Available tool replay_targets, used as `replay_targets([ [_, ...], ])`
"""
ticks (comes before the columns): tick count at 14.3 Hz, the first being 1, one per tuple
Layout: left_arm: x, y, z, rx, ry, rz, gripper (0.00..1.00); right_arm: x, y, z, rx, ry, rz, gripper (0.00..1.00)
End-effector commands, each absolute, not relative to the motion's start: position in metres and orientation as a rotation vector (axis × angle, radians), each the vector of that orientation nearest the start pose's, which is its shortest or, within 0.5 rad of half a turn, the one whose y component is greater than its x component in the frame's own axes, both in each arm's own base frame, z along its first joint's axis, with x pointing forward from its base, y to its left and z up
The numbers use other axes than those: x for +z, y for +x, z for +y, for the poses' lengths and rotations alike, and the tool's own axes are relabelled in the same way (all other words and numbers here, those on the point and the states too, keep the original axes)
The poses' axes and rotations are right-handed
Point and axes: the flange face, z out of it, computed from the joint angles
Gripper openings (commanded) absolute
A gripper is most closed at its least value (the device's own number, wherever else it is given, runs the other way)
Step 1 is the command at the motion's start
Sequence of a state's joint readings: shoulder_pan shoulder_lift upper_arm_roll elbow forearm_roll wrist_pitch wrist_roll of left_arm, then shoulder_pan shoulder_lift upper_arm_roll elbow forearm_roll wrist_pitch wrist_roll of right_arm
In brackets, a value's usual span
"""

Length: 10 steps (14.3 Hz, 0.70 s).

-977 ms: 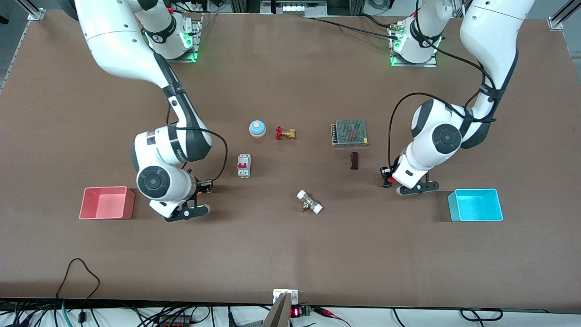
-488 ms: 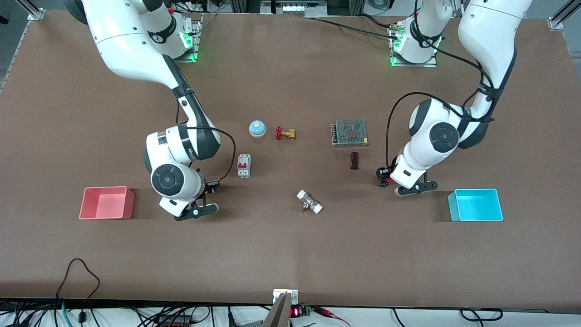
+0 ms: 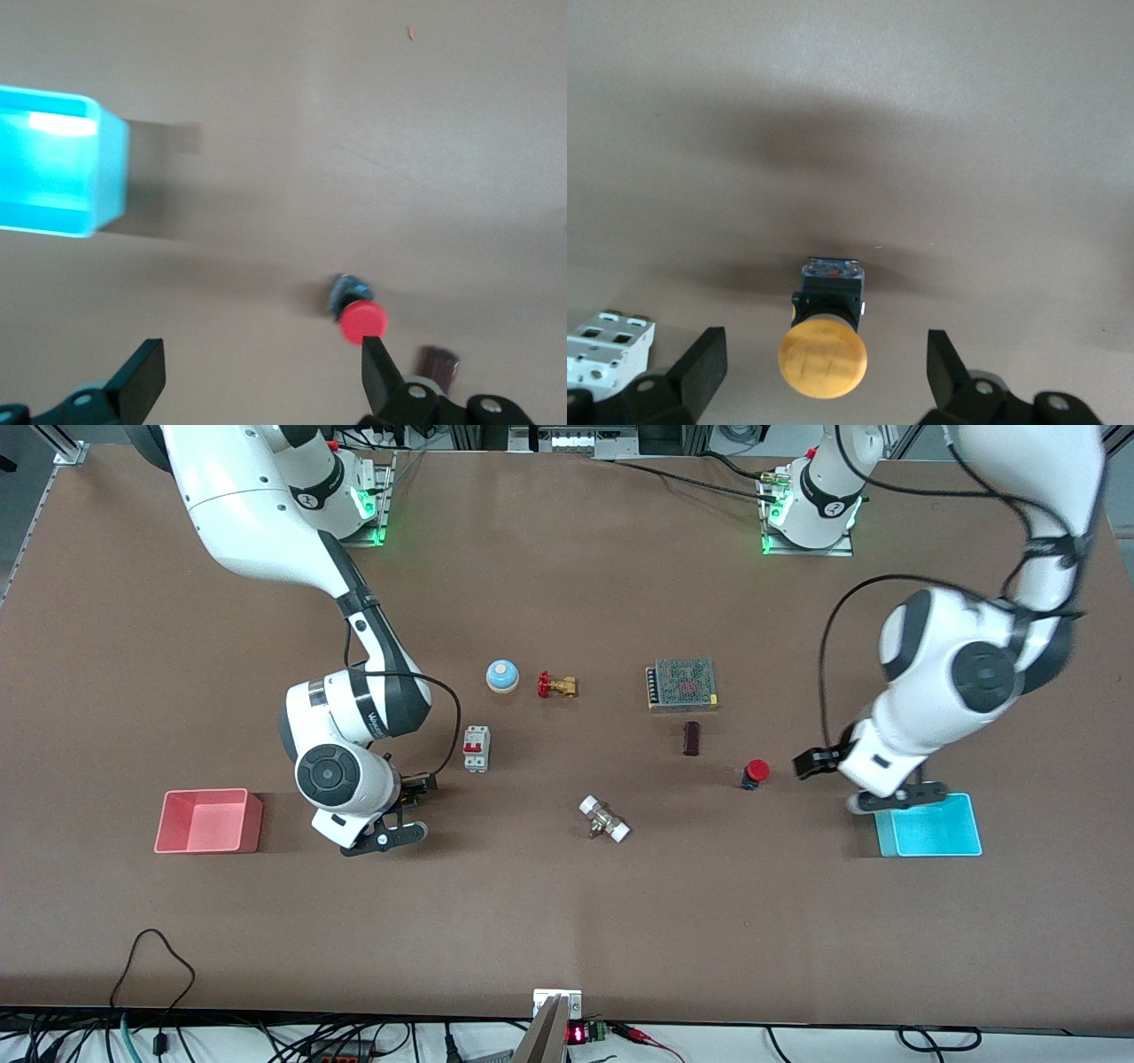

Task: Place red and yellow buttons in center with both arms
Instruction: 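Lower the red button onto the table and open the left gripper, then lower the yellow button onto the table and open the right gripper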

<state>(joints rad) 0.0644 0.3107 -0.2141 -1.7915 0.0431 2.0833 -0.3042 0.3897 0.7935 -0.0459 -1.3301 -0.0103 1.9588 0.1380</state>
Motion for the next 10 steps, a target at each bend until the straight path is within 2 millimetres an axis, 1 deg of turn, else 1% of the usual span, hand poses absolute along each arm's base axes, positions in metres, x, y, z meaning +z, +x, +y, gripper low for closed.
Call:
replay_targets([
  [1,0.429,0.628,-0.054,0.004,-3.139,-0.107,1.00,0.288,0.684,0.245,0.154,-3.206,-0.261,1.00],
  [3,0.454,0.622,-0.035,-0.025,-3.131,-0.085,1.00,0.340,0.687,0.237,0.058,-3.192,-0.237,1.00],
  [4,0.462,0.617,-0.028,-0.012,-3.128,-0.048,1.00,0.367,0.686,0.230,0.025,-3.191,-0.226,1.00],
  [7,0.494,0.606,-0.009,-0.045,-3.115,0.028,1.00,0.439,0.680,0.190,-0.007,-3.186,-0.132,1.00],
  [8,0.501,0.603,-0.006,-0.056,-3.111,0.044,1.00,0.458,0.677,0.175,-0.007,-3.184,-0.100,1.00],
  [10,0.512,0.597,-0.003,-0.047,-3.106,0.060,1.00,0.485,0.670,0.141,0.034,-3.186,-0.028,1.00],
])
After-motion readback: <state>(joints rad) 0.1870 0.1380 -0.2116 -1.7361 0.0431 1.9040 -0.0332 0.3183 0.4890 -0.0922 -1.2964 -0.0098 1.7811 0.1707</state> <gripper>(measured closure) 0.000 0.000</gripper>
